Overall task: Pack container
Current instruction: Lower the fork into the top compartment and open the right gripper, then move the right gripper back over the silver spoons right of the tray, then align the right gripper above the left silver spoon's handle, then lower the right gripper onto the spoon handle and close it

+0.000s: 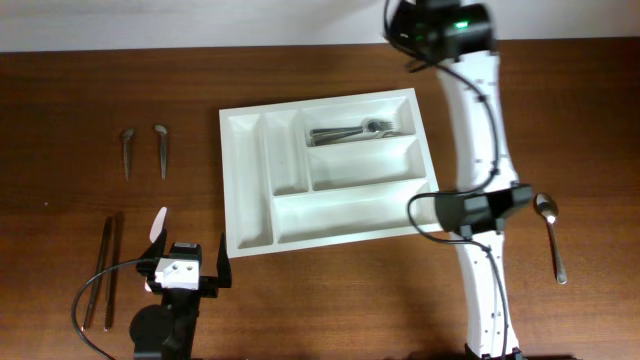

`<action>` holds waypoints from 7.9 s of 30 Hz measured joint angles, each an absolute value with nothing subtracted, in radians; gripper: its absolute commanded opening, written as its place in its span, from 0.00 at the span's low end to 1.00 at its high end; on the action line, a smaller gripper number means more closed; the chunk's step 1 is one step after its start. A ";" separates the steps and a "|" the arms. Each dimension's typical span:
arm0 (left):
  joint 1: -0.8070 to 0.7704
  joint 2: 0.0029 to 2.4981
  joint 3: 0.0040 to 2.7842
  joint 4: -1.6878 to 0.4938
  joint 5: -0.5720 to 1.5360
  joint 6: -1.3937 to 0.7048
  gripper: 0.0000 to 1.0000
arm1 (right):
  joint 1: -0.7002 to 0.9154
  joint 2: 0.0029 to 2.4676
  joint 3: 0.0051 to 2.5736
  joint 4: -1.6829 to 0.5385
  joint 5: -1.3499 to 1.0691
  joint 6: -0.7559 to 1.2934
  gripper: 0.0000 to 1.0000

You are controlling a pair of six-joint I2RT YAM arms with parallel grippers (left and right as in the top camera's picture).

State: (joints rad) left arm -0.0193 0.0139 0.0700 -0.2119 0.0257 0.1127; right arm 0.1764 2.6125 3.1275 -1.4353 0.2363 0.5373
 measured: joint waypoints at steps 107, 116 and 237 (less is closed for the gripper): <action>-0.019 0.014 0.070 -0.212 0.026 0.113 0.99 | -0.228 1.927 1.176 -1.003 0.056 -0.267 1.00; -0.019 0.014 0.070 -0.212 0.026 0.113 0.99 | -0.229 1.917 1.176 -0.949 0.046 -0.266 1.00; -0.019 0.014 0.070 -0.212 0.026 0.113 0.99 | -0.294 1.808 1.037 -0.830 -0.018 -0.337 0.88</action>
State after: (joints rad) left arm -0.0193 0.0139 0.0700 -0.2119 0.0257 0.1127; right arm -0.2939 1.8084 1.0374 -0.8295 -0.0177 -0.3367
